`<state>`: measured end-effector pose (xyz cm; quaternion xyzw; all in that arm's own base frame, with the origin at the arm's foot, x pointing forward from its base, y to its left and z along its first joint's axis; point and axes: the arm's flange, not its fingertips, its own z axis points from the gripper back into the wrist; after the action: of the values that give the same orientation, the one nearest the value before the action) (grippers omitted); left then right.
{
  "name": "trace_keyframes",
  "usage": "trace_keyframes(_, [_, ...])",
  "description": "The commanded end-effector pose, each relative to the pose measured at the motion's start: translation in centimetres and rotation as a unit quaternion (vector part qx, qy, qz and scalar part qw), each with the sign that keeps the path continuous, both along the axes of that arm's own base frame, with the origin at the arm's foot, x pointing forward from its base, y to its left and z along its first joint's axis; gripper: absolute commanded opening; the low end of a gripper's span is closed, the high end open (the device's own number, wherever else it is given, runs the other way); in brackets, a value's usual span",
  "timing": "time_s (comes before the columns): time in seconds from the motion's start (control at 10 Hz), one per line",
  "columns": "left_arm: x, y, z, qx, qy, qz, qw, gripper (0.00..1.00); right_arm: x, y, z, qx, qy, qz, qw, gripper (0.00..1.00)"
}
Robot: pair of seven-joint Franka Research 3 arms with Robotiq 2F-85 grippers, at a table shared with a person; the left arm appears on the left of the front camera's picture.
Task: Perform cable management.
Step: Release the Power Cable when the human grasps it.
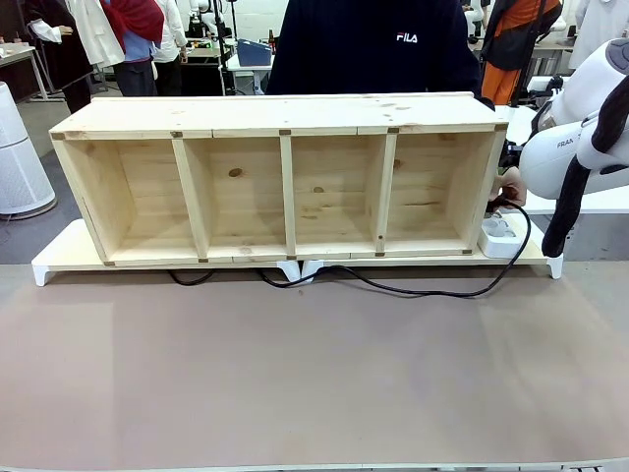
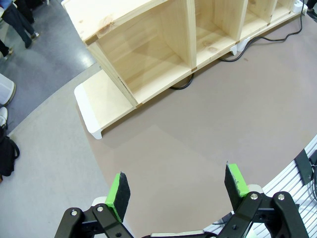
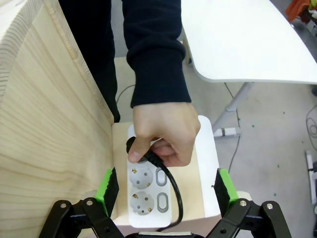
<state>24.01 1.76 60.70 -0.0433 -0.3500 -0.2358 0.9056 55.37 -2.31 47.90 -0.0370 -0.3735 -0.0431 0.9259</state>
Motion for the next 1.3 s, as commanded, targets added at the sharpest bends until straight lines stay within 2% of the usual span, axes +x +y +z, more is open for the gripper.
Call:
trace_keyframes(0.0, [-0.02, 0.08, -0.04, -0.003, 0.0, -0.001, 1.0, 1.0, -0.01, 0.04, -0.02, 0.001, 0.001, -0.001, 1.0, 1.0])
trace_keyframes(1.2, [-0.02, 0.08, -0.04, -0.003, 0.0, -0.001, 1.0, 1.0, -0.01, 0.04, -0.02, 0.001, 0.001, -0.001, 1.0, 1.0])
